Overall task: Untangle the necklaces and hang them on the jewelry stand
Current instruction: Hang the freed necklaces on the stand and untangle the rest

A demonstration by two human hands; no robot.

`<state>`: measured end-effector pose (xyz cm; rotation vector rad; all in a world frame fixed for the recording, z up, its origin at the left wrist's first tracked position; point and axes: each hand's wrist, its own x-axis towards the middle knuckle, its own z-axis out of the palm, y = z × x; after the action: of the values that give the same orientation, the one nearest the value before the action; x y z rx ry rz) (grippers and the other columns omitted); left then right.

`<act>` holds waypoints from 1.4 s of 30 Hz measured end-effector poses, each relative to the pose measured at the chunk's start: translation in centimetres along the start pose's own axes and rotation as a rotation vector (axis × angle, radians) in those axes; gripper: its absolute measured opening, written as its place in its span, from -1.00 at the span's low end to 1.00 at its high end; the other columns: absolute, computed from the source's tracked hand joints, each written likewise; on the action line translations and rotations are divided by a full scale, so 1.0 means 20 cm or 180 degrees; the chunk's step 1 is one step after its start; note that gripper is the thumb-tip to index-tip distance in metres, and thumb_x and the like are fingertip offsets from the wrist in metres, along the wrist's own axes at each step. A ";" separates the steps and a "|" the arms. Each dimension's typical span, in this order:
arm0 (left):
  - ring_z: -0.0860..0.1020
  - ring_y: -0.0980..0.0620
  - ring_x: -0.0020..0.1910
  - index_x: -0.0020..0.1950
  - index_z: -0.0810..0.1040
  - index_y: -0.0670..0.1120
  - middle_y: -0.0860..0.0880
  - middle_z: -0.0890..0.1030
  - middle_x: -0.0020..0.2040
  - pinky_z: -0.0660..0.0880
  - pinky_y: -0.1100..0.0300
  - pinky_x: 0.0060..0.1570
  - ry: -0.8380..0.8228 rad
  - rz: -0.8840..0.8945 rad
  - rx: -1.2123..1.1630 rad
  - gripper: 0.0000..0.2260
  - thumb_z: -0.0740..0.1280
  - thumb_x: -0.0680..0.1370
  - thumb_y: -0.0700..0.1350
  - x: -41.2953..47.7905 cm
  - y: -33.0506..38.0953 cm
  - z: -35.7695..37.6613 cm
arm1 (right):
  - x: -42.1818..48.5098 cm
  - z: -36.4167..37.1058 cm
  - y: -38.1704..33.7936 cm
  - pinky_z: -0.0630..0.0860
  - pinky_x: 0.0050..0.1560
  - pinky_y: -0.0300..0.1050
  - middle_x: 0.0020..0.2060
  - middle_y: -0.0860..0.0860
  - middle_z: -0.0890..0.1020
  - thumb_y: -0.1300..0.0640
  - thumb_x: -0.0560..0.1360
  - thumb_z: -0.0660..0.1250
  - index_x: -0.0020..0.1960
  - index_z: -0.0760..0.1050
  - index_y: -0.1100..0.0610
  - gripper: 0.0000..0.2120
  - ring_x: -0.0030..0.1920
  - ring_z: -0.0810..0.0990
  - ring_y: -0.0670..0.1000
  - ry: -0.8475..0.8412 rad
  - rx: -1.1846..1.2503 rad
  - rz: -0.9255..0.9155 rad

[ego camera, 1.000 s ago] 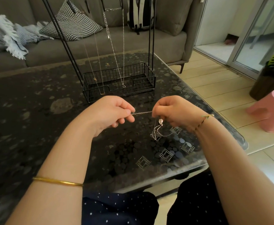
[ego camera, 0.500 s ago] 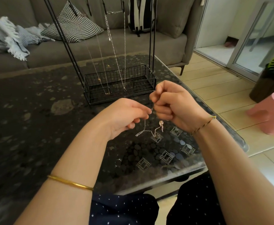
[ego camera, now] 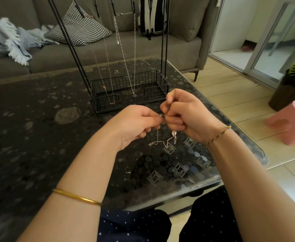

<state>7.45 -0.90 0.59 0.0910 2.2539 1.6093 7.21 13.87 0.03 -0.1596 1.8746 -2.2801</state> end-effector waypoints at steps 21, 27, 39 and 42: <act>0.49 0.22 -0.27 -0.16 0.66 0.01 0.11 0.62 -0.22 0.42 0.30 -0.22 0.0912 0.0699 0.0801 -0.92 0.39 0.48 -0.16 -0.02 0.01 -0.02 | -0.02 -0.01 0.01 0.30 -0.48 -0.31 -0.41 -0.01 0.48 0.22 0.51 0.31 -0.18 0.56 0.19 -0.89 -0.51 0.32 -0.15 0.0270 -0.1957 -0.0375; 0.46 0.23 -0.34 -0.12 0.65 0.01 0.13 0.56 -0.27 0.38 0.51 -0.29 0.1309 0.1402 0.1587 -0.91 0.41 0.47 -0.18 -0.04 0.04 0.01 | -0.01 0.00 0.03 0.14 -0.58 -0.36 -0.40 0.07 0.40 0.28 0.55 0.23 -0.20 0.47 0.26 -0.84 -0.56 0.20 -0.17 0.0215 -0.0395 0.0208; 0.41 0.22 -0.34 -0.20 0.60 -0.04 0.12 0.48 -0.27 0.34 0.46 -0.31 0.1729 0.1603 0.2064 -0.91 0.33 0.47 -0.19 -0.02 0.04 0.04 | -0.02 0.03 0.03 0.20 -0.58 -0.37 -0.40 0.08 0.46 0.26 0.54 0.26 -0.24 0.51 0.25 -0.81 -0.55 0.25 -0.16 0.0249 -0.0154 0.0337; 0.41 0.22 -0.36 -0.20 0.60 -0.04 0.12 0.47 -0.28 0.36 0.47 -0.31 0.1738 0.1589 0.2063 -0.90 0.33 0.47 -0.19 -0.02 0.04 0.04 | -0.02 0.03 0.02 0.21 -0.56 -0.35 -0.40 0.07 0.45 0.29 0.53 0.25 -0.23 0.49 0.25 -0.83 -0.54 0.26 -0.14 0.0224 -0.0248 0.0312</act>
<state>7.94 0.00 1.24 0.4598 3.3231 1.1054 7.81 13.32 -0.22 0.0023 1.9610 -2.1768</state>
